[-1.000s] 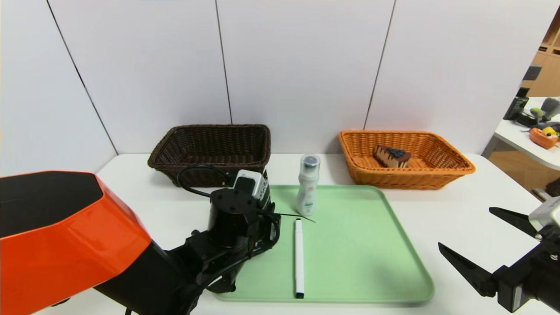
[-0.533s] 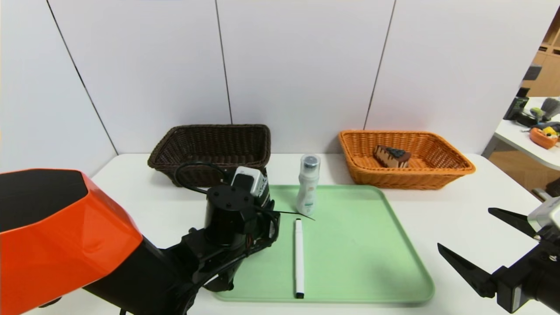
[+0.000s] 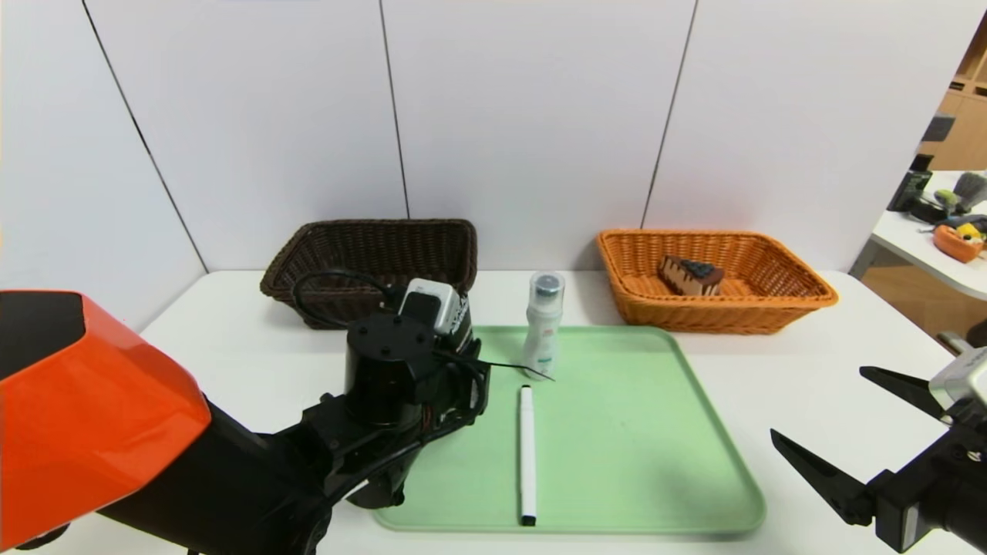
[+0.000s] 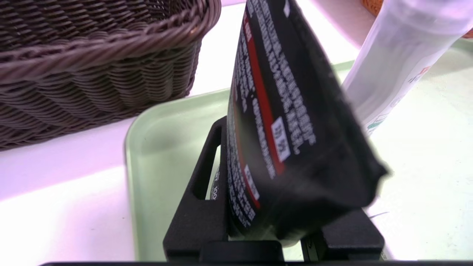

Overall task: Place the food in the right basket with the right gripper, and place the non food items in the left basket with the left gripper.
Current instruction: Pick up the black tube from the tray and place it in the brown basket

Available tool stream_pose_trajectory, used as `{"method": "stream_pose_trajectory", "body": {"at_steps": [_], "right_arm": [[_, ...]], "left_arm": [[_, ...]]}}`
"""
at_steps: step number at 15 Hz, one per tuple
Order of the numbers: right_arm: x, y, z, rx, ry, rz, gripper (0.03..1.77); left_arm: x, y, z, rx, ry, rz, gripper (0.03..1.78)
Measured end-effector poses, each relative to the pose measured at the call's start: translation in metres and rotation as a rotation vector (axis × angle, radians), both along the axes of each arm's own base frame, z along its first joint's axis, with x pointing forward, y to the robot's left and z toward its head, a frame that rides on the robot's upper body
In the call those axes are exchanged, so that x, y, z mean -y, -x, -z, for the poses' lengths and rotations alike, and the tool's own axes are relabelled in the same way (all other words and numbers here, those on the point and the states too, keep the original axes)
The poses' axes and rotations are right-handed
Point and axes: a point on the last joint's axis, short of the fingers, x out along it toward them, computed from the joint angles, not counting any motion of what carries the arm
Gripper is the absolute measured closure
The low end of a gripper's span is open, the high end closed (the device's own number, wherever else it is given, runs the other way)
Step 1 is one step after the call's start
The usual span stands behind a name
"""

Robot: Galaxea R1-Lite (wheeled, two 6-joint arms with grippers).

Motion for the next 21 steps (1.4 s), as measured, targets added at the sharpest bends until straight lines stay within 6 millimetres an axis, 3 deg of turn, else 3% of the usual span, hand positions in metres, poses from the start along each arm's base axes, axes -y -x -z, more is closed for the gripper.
{"method": "stream_pose_trajectory", "body": {"at_steps": [12, 21], "right_arm": [[0.001, 0.003, 0.003, -0.001, 0.019, -0.004, 0.10], [0.001, 0.007, 0.005, 0.001, 0.017, -0.021, 0.10]], "left_arm": [[-0.013, 0.014, -0.039, 0.081, -0.017, 0.007, 1.30], [-0.021, 0.010, -0.097, 0.153, -0.012, -0.005, 1.30]]}}
